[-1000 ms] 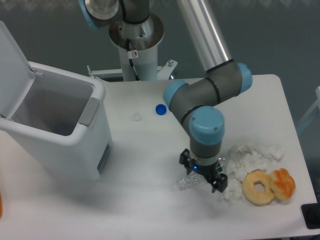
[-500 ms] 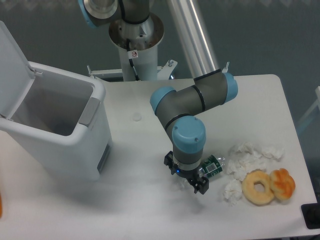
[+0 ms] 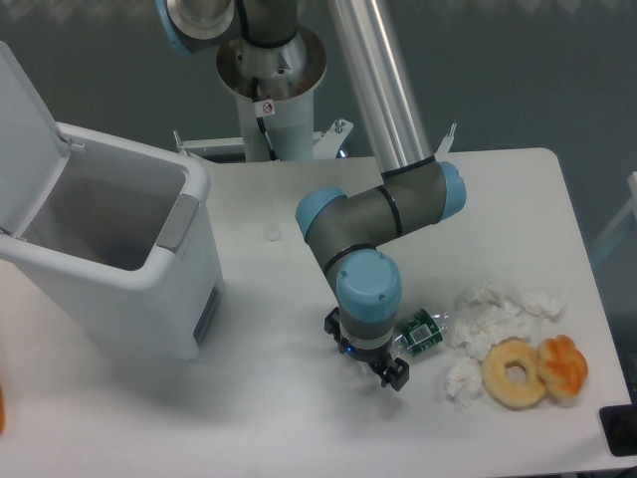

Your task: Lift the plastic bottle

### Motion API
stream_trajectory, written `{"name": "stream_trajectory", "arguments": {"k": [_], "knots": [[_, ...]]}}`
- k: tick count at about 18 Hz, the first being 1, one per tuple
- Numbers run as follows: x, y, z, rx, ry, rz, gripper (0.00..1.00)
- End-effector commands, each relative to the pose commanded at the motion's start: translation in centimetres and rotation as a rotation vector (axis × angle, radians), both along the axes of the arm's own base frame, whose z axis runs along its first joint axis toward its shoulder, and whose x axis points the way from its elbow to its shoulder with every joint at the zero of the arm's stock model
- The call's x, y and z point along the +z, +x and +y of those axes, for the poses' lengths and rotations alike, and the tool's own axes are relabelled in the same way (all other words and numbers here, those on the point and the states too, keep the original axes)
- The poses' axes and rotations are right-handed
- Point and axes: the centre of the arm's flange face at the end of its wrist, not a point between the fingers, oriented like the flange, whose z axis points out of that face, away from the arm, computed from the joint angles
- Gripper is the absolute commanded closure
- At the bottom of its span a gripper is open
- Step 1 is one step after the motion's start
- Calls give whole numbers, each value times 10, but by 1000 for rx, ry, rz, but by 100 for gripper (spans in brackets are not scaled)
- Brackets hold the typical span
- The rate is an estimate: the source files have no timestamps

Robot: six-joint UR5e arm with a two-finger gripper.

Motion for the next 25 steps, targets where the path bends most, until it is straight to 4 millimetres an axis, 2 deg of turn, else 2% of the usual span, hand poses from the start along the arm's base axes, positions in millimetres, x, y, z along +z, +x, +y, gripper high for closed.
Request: {"name": "stream_trajectory", "arguments": {"k": [3,6,12,16,17,19,23,25], "knots": [[0,-1,1,14,2,1,15],[3,5,7,12,8,5,24],[3,4,10,35,14,6,57],[10,3,11,50,24,14,80],[12,3,11,52,27,16,83],[21,-1,13,56,41,29,87],[62,-16,8,73,82,80,87],[83,-45,-7,114,105,112,86]]}}
